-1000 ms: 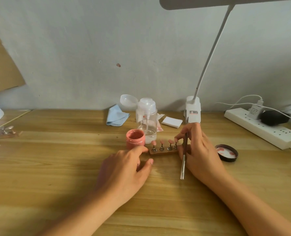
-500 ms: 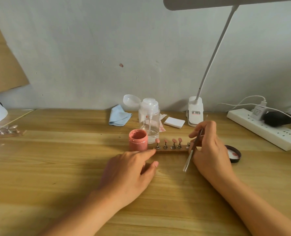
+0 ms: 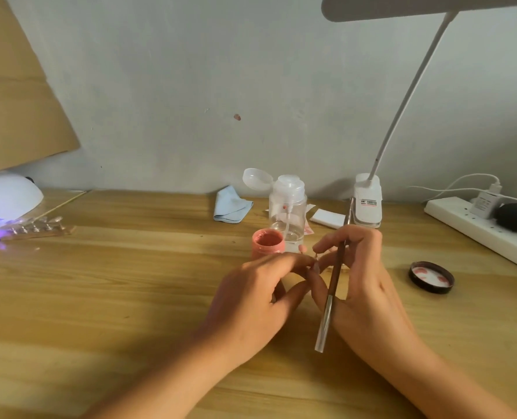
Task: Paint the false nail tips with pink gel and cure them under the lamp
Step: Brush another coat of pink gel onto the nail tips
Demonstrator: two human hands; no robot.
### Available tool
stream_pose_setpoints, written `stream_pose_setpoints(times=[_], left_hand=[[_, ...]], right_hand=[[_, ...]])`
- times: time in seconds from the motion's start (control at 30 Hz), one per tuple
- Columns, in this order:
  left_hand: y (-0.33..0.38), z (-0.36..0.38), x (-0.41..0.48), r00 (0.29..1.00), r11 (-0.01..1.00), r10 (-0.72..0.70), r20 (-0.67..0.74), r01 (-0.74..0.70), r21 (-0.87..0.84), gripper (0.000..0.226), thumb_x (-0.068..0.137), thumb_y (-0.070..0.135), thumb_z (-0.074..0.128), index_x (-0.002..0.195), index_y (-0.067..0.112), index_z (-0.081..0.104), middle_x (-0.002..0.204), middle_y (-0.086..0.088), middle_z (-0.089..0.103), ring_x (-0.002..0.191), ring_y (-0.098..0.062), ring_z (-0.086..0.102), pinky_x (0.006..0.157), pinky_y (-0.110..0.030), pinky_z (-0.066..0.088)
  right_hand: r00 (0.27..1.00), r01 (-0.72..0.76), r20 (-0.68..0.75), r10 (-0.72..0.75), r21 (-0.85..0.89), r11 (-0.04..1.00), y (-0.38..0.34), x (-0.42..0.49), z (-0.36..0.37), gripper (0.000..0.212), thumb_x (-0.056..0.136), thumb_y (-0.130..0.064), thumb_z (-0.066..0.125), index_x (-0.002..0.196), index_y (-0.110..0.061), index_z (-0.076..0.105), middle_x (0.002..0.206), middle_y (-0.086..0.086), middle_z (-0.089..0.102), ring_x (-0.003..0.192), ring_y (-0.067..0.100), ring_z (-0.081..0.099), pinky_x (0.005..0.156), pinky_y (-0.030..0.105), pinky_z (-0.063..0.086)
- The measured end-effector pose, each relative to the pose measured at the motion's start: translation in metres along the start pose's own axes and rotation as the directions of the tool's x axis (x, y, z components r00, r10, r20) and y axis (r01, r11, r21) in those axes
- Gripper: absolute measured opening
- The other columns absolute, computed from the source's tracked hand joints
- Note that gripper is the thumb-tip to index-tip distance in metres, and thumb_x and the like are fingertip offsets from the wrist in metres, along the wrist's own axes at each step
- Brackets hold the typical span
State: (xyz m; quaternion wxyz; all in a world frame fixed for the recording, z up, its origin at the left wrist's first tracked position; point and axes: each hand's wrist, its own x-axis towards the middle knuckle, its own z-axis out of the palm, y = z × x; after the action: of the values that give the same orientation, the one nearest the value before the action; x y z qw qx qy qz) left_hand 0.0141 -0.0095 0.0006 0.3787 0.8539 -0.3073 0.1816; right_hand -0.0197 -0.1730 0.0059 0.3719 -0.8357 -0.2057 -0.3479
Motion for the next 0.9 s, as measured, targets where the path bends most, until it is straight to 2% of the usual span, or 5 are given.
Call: stream_pose_setpoints(times=[0.2, 0.33, 0.43, 0.57, 0.9], left_hand=[[-0.012, -0.003, 0.005, 0.984, 0.975, -0.173, 0.052, 0.178, -0.132, 0.017, 0.087, 0.033, 0.070, 0.094, 0.047, 0.065, 0.087, 0.026, 0.070, 0.054, -0.002, 0.051, 0.056, -0.021, 0.040], [-0.024, -0.015, 0.004, 0.964, 0.964, -0.256, 0.065, 0.260, -0.056, 0.013, 0.083, 0.035, 0.068, 0.082, 0.047, 0.061, 0.083, 0.030, 0.066, 0.055, 0.002, 0.052, 0.055, -0.018, 0.036], [-0.026, -0.014, 0.002, 0.958, 0.960, -0.279, 0.068, 0.280, -0.004, 0.013, 0.084, 0.043, 0.066, 0.076, 0.048, 0.057, 0.081, 0.028, 0.065, 0.057, 0.007, 0.053, 0.055, -0.019, 0.035], [-0.029, -0.013, 0.002, 0.958, 0.961, -0.276, 0.075, 0.277, -0.005, 0.007, 0.084, 0.050, 0.062, 0.089, 0.045, 0.059, 0.082, 0.027, 0.065, 0.057, 0.006, 0.052, 0.056, -0.022, 0.035], [-0.033, -0.012, 0.004, 0.956, 0.961, -0.276, 0.100, 0.277, 0.001, 0.017, 0.087, 0.056, 0.059, 0.100, 0.046, 0.064, 0.082, 0.026, 0.065, 0.067, 0.005, 0.054, 0.059, -0.021, 0.038]], right_hand=[[0.993, -0.066, 0.101, 0.065, 0.013, 0.998, -0.009, -0.004, -0.007, 0.047, 0.083, -0.018, 0.077, 0.110, -0.026, 0.039, 0.103, -0.011, 0.059, 0.098, 0.009, 0.062, 0.079, 0.031, 0.052], [0.958, -0.283, 0.102, 0.270, 0.164, 0.945, -0.023, 0.017, -0.016, 0.033, 0.092, -0.059, 0.033, 0.106, -0.037, 0.054, 0.090, -0.014, 0.062, 0.087, 0.007, 0.059, 0.075, 0.032, 0.046], [0.943, -0.303, 0.188, 0.274, 0.147, 0.942, -0.027, 0.044, -0.011, 0.031, 0.095, -0.049, 0.032, 0.110, -0.040, 0.058, 0.086, -0.023, 0.059, 0.084, 0.001, 0.055, 0.074, 0.023, 0.043], [0.907, -0.395, 0.188, 0.376, 0.073, 0.916, -0.018, 0.075, 0.003, 0.006, 0.093, -0.021, 0.055, 0.098, -0.019, 0.053, 0.077, -0.003, 0.067, 0.069, 0.018, 0.061, 0.065, 0.041, 0.050], [0.906, -0.326, 0.172, 0.387, -0.301, 0.896, 0.000, 0.079, 0.026, 0.018, 0.092, -0.037, 0.063, 0.089, -0.020, 0.058, 0.083, -0.004, 0.071, 0.086, 0.020, 0.065, 0.077, 0.042, 0.053]])
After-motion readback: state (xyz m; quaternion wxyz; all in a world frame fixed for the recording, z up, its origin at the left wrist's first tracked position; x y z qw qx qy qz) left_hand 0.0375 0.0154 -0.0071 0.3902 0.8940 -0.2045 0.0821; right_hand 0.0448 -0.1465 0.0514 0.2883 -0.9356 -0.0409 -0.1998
